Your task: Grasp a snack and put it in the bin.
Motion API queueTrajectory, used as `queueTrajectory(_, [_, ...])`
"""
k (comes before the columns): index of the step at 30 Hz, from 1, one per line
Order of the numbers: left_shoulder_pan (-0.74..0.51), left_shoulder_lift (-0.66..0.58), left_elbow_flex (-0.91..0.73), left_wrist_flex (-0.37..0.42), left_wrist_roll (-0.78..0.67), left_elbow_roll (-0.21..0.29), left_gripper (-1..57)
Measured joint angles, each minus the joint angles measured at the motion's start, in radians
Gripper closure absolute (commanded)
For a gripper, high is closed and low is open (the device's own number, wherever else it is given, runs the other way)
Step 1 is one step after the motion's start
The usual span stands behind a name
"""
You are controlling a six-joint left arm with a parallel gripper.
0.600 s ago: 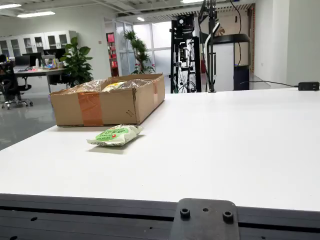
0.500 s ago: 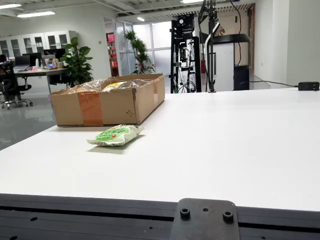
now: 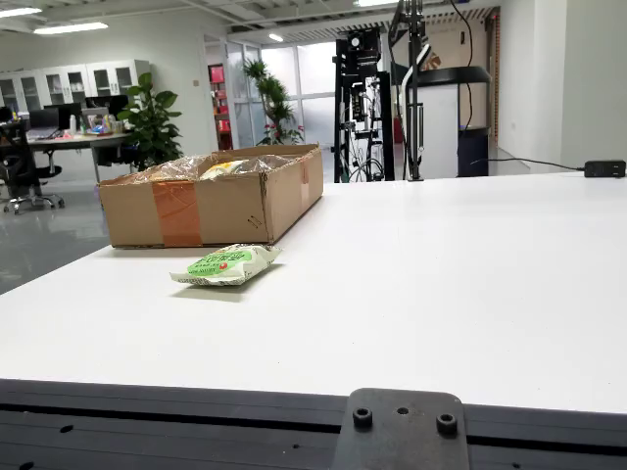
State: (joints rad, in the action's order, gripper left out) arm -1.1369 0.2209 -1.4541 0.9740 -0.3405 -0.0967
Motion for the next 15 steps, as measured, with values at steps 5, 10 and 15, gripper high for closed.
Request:
queueTrajectory(5, [0.0, 0.0, 0.0, -0.026, -0.01, 0.0, 56.4])
queueTrajectory(10, [0.016, 0.0, 0.0, -0.085, -0.102, -0.002, 56.5])
queueTrajectory(15, [0.049, 0.0, 0.0, -0.147, -0.252, -0.005, 56.0])
